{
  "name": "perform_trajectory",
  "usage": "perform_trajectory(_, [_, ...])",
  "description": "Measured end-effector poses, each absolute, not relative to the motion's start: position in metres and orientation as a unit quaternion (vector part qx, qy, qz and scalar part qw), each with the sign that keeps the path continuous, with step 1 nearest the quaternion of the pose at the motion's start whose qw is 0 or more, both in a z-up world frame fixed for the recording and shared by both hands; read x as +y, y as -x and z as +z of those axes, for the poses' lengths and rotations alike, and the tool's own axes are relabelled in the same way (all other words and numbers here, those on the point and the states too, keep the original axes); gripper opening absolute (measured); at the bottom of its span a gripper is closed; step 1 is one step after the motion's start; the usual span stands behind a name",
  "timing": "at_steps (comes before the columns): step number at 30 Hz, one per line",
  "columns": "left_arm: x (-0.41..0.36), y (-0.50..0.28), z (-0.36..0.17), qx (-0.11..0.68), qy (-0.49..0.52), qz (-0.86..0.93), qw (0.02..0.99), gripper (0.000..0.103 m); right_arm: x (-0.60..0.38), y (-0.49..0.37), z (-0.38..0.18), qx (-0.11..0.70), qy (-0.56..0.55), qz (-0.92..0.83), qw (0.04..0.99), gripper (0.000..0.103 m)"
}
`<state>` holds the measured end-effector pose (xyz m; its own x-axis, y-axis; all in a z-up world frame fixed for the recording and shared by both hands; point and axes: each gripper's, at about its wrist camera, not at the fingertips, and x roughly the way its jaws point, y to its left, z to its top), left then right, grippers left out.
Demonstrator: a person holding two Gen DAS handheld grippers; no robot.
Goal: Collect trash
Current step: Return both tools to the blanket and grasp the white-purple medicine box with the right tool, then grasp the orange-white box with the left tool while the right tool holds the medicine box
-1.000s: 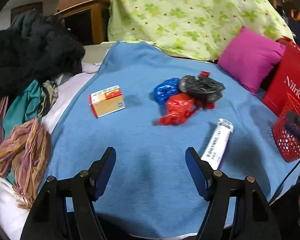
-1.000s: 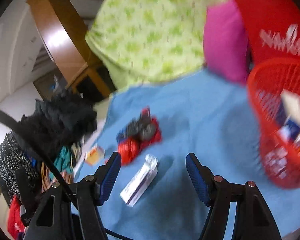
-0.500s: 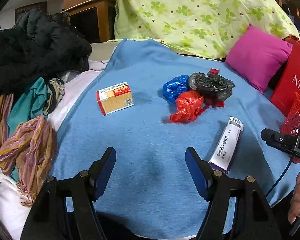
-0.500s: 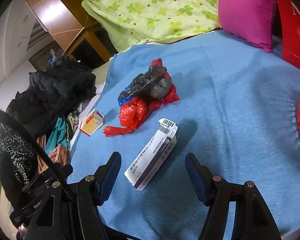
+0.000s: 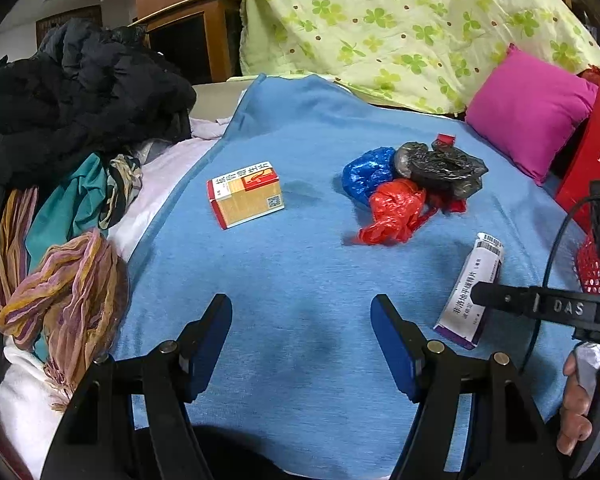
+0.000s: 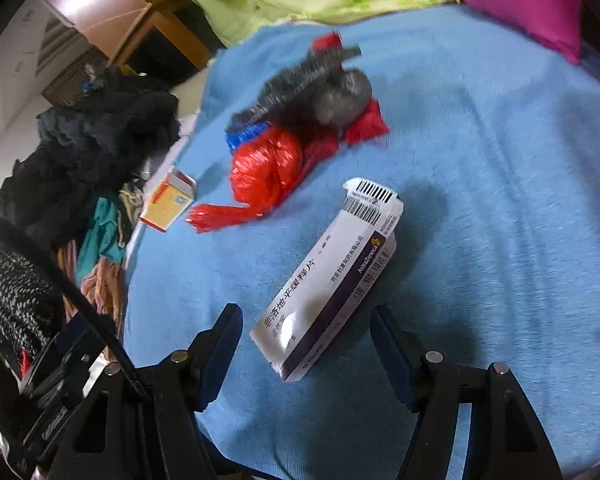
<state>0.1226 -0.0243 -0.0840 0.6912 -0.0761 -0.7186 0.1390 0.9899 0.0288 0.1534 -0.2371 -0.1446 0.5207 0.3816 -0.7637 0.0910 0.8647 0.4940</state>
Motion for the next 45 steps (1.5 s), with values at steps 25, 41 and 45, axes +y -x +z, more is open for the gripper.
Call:
perform_trajectory(25, [-0.034,-0.132,-0.087,0.392,-0.066,-0.05,0.916,0.072,-0.239,-0.168,-0.141,0.466,-0.163,0.027,0.869,0.036])
perform_trajectory(41, [0.044,-0.302,-0.086,0.46,-0.048,-0.097,0.881,0.077,-0.275,-0.157,-0.146,0.474,-0.217,0.018,0.853,0.036])
perform_trajectory(45, [0.051,-0.327,-0.088,0.473,-0.017,-0.14,0.87,0.079,-0.273,-0.158,-0.151,0.479,-0.223,0.02,0.849,0.037])
